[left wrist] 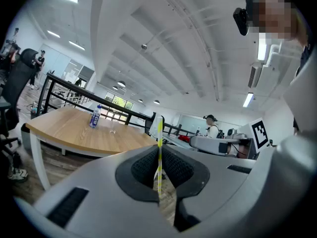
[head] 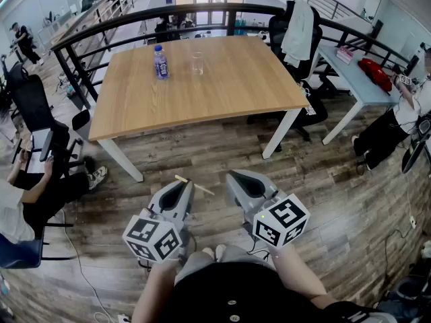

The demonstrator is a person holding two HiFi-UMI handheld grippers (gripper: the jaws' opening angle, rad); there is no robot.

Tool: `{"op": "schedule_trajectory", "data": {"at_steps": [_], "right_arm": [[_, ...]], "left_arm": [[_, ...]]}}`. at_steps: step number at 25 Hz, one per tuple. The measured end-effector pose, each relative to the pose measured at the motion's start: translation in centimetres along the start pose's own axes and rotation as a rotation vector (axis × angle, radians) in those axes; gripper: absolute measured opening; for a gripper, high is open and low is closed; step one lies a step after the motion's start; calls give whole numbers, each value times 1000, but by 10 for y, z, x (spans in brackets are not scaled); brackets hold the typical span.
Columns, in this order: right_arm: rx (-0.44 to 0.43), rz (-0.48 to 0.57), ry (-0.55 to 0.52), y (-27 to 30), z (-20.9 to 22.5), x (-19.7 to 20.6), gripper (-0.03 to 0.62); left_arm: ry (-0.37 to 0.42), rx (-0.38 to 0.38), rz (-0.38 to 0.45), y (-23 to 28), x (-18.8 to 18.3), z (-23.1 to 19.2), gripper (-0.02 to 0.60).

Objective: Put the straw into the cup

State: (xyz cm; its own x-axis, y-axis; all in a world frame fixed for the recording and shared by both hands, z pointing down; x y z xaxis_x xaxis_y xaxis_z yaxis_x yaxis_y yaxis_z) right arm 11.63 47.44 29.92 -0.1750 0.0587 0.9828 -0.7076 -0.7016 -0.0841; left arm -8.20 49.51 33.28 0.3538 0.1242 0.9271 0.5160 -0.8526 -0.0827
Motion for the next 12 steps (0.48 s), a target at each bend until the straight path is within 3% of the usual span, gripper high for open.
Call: {"op": "schedule_trajectory", "data": {"at_steps": [12], "right_arm": [[20,-13,23,1,16,9,-3]], "left_arm": [[-9,23,-1,11,3,-4,34]]}}
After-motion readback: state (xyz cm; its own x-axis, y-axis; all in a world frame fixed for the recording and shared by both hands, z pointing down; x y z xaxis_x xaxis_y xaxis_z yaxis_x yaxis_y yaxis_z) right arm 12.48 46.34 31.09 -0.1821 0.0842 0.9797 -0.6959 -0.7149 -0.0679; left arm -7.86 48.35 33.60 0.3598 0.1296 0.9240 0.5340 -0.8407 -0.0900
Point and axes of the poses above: the fingertips, and each gripper's own axes: y forward along the fingers, z to its right, x out of its underside, the point moved 8 cm from there along -y, backward along the fingers, and after that the axes turned 13 degrees about z, right-handed, at the moved point
